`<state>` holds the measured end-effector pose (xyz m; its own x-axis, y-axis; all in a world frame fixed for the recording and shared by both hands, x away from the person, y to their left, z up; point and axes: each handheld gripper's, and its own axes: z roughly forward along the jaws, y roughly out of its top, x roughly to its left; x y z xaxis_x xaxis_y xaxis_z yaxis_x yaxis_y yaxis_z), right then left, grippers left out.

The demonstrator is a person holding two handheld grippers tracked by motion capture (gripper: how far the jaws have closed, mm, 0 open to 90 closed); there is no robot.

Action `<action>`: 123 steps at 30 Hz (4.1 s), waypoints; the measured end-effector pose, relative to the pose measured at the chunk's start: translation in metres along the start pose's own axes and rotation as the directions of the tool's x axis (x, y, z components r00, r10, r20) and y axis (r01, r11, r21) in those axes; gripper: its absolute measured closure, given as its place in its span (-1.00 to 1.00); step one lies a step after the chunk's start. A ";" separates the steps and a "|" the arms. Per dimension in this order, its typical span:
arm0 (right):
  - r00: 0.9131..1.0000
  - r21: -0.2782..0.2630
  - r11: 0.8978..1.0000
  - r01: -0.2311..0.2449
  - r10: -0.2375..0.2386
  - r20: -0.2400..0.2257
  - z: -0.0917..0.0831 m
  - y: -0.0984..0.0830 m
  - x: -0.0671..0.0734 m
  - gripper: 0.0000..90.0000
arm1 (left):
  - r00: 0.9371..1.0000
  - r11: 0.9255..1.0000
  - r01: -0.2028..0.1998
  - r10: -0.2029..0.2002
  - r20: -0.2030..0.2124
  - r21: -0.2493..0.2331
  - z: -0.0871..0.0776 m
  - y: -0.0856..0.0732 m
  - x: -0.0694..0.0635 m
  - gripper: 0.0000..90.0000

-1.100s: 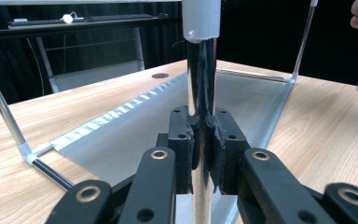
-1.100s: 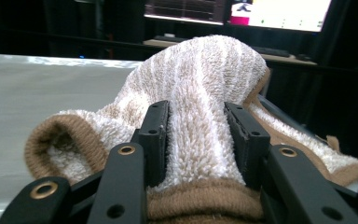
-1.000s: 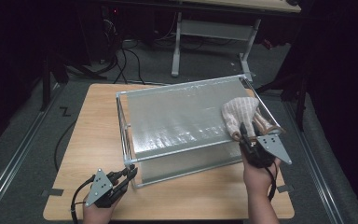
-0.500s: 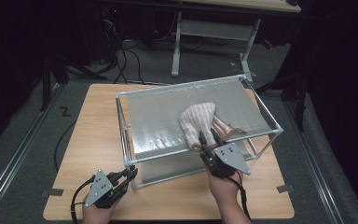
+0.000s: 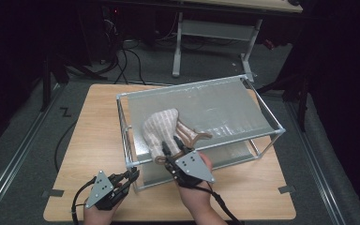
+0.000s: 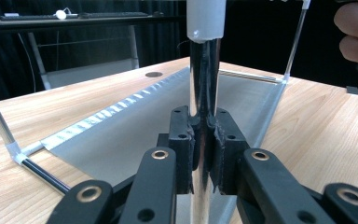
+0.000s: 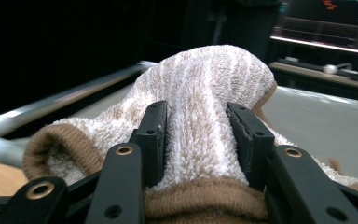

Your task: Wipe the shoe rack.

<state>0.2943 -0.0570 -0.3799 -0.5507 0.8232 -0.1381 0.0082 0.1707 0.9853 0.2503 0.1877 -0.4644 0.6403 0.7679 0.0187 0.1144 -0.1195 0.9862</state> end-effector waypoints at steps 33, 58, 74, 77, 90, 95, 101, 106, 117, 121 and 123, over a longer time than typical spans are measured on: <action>0.998 -0.002 1.000 0.030 -0.030 -0.054 0.002 0.002 0.013 0.29 | 1.000 1.000 -0.016 0.016 0.003 -0.002 0.003 0.000 -0.003 0.79; 0.960 0.036 0.999 -0.035 0.024 0.279 -0.033 -0.019 -0.129 0.28 | 1.000 1.000 -0.018 0.018 0.002 -0.008 0.002 -0.001 -0.003 0.78; 0.880 0.088 0.992 -0.094 0.041 0.474 -0.053 -0.026 -0.218 0.28 | 1.000 1.000 -0.021 0.021 -0.001 -0.005 0.002 -0.001 -0.003 0.78; 0.873 0.089 0.991 -0.098 0.043 0.486 -0.054 -0.027 -0.224 0.28 | 1.000 1.000 -0.022 0.022 -0.002 -0.003 0.002 -0.001 -0.003 0.78; 0.862 0.091 0.990 -0.108 0.048 0.504 -0.054 -0.028 -0.234 0.27 | 1.000 1.000 -0.023 0.023 -0.004 -0.002 0.002 -0.001 -0.003 0.77; 0.859 0.095 0.989 -0.117 0.053 0.509 -0.053 -0.027 -0.237 0.27 | 1.000 1.000 -0.021 0.021 -0.003 -0.001 0.002 -0.001 -0.003 0.77; 0.869 0.094 0.988 -0.125 0.064 0.490 -0.052 -0.027 -0.232 0.31 | 1.000 1.000 -0.014 0.014 -0.001 0.000 0.003 -0.001 -0.003 0.78; 0.886 0.088 0.989 -0.122 0.069 0.458 -0.053 -0.026 -0.222 0.32 | 1.000 1.000 -0.015 0.015 -0.005 0.000 0.002 -0.001 -0.004 0.78; 0.935 0.065 0.993 -0.093 0.065 0.349 -0.047 -0.023 -0.175 0.32 | 1.000 1.000 -0.015 0.015 -0.011 -0.005 0.003 -0.001 -0.004 0.78; 0.956 0.059 0.995 -0.079 0.059 0.286 -0.041 -0.020 -0.150 0.32 | 1.000 1.000 -0.016 0.016 -0.010 -0.004 0.003 -0.001 -0.004 0.78; 0.967 0.060 0.996 -0.070 0.053 0.251 -0.037 -0.018 -0.137 0.32 | 1.000 1.000 -0.016 0.016 -0.010 -0.003 0.003 -0.001 -0.004 0.78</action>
<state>0.3382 -0.1927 -0.3746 -0.3224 0.9406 -0.1067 0.0964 0.1447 0.9848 0.2498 0.1827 -0.4660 0.6344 0.7722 0.0363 0.1016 -0.1298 0.9863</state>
